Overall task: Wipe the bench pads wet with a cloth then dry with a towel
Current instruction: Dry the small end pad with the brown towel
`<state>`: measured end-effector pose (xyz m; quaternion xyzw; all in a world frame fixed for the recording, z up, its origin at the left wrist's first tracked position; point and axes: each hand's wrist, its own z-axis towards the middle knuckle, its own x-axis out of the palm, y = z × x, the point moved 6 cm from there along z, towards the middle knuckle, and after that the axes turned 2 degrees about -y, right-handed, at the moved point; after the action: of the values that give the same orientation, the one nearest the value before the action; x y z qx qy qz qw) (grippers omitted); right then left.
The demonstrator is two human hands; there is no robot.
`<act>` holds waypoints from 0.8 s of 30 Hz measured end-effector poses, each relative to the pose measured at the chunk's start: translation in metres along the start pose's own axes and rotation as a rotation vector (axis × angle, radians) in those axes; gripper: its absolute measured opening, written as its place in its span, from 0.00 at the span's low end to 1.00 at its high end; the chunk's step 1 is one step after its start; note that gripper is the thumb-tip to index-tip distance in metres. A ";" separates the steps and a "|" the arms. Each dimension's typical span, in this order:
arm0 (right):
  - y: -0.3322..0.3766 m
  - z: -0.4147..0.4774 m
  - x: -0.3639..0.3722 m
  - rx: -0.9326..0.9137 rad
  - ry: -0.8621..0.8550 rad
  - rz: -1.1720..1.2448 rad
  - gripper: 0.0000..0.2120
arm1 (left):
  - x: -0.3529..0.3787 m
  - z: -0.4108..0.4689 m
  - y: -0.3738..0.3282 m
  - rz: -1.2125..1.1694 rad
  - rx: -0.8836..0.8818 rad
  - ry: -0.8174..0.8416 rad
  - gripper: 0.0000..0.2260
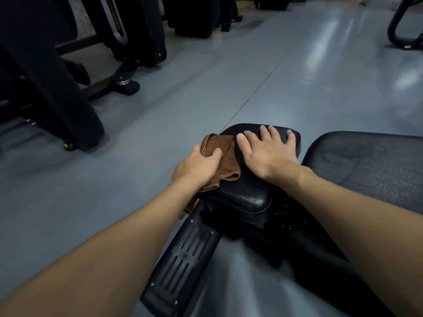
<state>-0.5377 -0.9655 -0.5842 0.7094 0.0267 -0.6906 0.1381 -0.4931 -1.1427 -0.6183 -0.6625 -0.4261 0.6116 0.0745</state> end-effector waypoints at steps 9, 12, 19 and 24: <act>0.006 -0.013 -0.003 0.053 0.003 0.076 0.32 | 0.025 -0.091 -0.006 -0.455 -0.389 -0.130 0.37; 0.008 -0.022 -0.008 0.073 0.067 0.273 0.31 | 0.043 -0.111 -0.018 -0.597 -0.505 -0.159 0.39; 0.005 -0.024 -0.011 0.092 0.131 0.470 0.30 | 0.037 -0.099 -0.015 -0.528 -0.462 -0.228 0.42; 0.006 -0.029 -0.017 0.075 0.132 0.514 0.31 | 0.036 -0.106 -0.021 -0.579 -0.511 -0.172 0.41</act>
<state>-0.5087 -0.9624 -0.5666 0.7409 -0.1713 -0.5857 0.2805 -0.4147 -1.0613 -0.6066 -0.4583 -0.7384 0.4930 0.0407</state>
